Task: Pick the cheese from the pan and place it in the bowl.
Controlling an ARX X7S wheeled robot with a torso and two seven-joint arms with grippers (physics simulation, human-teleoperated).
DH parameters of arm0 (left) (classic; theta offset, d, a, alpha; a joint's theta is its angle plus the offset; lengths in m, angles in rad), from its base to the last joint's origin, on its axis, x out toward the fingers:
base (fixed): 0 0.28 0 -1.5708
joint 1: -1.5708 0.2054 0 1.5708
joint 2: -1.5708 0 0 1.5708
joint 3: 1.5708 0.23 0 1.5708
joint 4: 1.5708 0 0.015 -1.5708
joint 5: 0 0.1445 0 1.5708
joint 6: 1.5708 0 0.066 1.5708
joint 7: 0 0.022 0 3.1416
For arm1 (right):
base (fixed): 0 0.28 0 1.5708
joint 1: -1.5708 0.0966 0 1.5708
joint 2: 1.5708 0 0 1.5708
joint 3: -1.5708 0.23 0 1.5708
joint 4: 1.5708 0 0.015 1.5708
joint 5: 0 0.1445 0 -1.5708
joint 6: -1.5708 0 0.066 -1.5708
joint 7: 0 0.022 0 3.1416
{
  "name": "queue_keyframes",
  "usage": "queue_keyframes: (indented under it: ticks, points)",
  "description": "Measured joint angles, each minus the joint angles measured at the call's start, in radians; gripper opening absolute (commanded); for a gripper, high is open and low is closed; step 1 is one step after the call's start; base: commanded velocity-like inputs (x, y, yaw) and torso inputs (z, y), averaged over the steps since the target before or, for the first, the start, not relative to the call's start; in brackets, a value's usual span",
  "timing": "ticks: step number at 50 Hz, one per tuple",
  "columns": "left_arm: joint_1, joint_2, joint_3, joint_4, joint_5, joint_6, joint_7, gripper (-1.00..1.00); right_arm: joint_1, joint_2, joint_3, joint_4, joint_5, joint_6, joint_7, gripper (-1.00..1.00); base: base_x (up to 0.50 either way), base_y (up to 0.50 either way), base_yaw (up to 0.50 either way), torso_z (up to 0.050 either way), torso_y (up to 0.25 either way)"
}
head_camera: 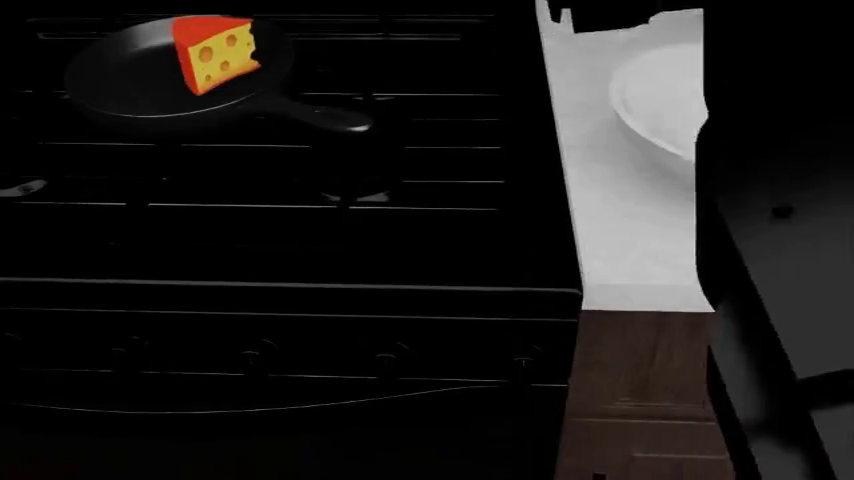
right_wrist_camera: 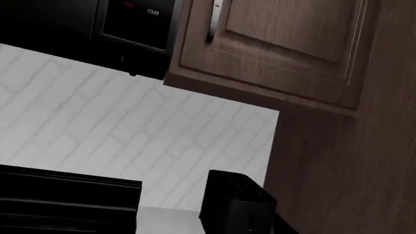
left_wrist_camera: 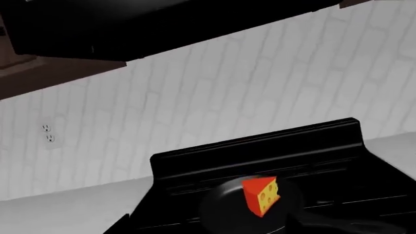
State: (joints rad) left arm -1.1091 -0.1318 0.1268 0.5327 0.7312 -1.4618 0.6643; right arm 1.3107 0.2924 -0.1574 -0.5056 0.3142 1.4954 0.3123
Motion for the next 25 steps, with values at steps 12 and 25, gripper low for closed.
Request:
queue_keyframes:
  ticks: [12, 25]
  points:
    - [-0.174, 0.067, -0.021, -0.254, 0.412, -0.047, 0.376, 1.0, 0.205, 0.012, -0.07, 0.274, 0.119, 0.003, 0.073, 1.0, 0.0, 0.0, 0.0, 0.0, 0.0]
    - [-0.222, 0.085, -0.068, -0.333, 0.485, -0.054, 0.434, 1.0, 0.265, 0.014, -0.083, 0.372, 0.161, -0.014, 0.098, 1.0, 0.03, 0.0, 0.0, 0.0, 0.0]
